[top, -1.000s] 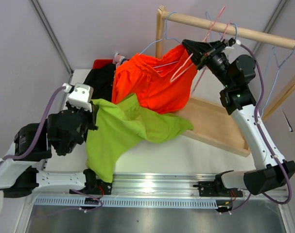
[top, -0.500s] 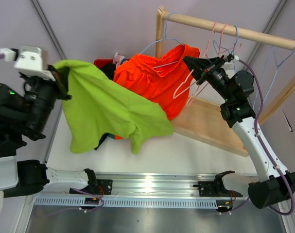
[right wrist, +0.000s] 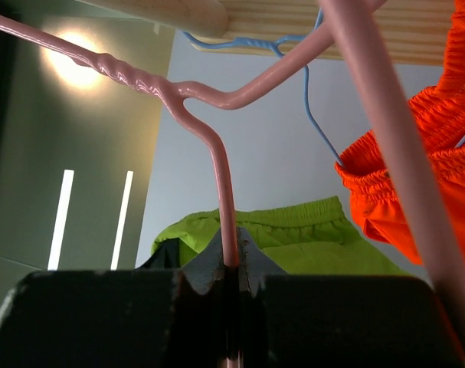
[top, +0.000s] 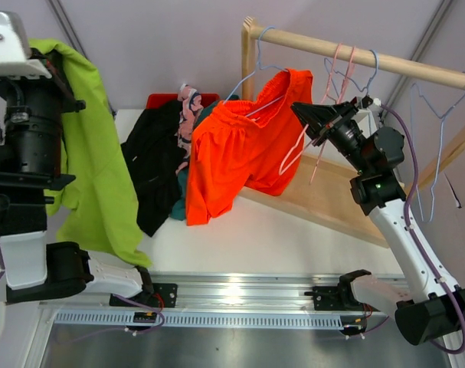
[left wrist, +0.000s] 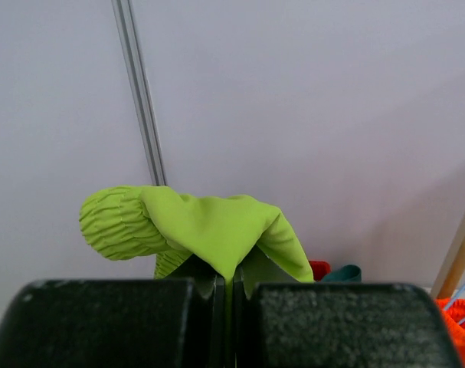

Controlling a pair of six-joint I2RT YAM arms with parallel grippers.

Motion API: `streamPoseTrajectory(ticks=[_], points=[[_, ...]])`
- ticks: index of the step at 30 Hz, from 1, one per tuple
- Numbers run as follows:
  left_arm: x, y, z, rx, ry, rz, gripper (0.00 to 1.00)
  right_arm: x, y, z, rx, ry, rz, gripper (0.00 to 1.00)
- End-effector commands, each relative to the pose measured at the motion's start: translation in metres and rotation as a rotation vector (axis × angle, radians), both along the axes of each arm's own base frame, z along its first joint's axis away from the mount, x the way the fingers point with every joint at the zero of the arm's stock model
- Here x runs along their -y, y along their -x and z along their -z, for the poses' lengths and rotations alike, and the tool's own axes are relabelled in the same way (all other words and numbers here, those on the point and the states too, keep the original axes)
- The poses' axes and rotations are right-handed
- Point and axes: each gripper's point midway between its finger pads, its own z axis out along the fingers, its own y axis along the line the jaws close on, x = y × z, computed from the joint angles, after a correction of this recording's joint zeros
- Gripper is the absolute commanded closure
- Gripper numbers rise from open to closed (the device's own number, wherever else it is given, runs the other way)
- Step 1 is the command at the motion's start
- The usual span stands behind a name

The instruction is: Remove the shorts from the hanger

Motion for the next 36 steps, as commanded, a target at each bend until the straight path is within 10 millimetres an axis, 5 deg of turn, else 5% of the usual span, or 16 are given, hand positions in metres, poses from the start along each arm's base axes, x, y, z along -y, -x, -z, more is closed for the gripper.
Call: streamPoseTrajectory(ticks=[1, 5, 9, 10, 11, 12, 13, 18, 22, 26, 29, 31, 36], points=[[0.022, -0.014, 0.000, -0.005, -0.106, -0.049, 1.00, -0.002, -0.004, 0.025, -0.091, 0.023, -0.018, 1.00], [0.035, -0.036, 0.011, -0.038, -0.161, -0.106, 1.00, -0.004, -0.003, 0.040, -0.126, 0.048, -0.029, 0.97], [0.034, -0.071, 0.035, -0.098, -0.174, -0.159, 1.00, 0.000, 0.001, 0.053, -0.130, 0.082, -0.010, 0.57], [0.035, -0.081, 0.039, -0.100, -0.183, -0.150, 1.00, 0.000, 0.002, 0.060, -0.147, 0.103, -0.007, 0.34], [0.040, -0.096, 0.049, -0.120, -0.165, -0.150, 1.00, 0.000, 0.002, 0.064, -0.150, 0.121, -0.002, 0.22], [0.024, -0.109, 0.060, -0.160, -0.183, -0.203, 1.00, 0.000, 0.004, 0.071, -0.155, 0.158, 0.004, 0.06], [0.027, -0.123, 0.065, -0.169, -0.184, -0.188, 1.00, -0.001, 0.007, 0.075, -0.159, 0.175, -0.003, 0.02], [0.000, -0.166, 0.084, -0.211, -0.133, -0.231, 1.00, 0.001, 0.017, 0.097, -0.170, 0.241, -0.019, 0.01], [-0.012, -0.181, 0.073, -0.166, -0.083, -0.216, 1.00, 0.006, 0.028, 0.108, -0.158, 0.325, -0.003, 0.01], [0.001, -0.219, 0.092, -0.190, -0.022, -0.047, 1.00, 0.014, 0.040, 0.101, -0.062, 0.441, 0.043, 0.00], [0.003, -0.261, 0.126, -0.267, 0.002, 0.013, 1.00, 0.025, 0.052, 0.097, -0.001, 0.553, 0.098, 0.00], [0.022, -0.294, 0.158, -0.330, -0.002, 0.097, 1.00, 0.034, 0.057, 0.101, -0.009, 0.604, 0.137, 0.01], [0.047, -0.347, 0.219, -0.426, 0.001, 0.182, 0.99, 0.060, 0.074, 0.125, -0.036, 0.760, 0.230, 0.01]])
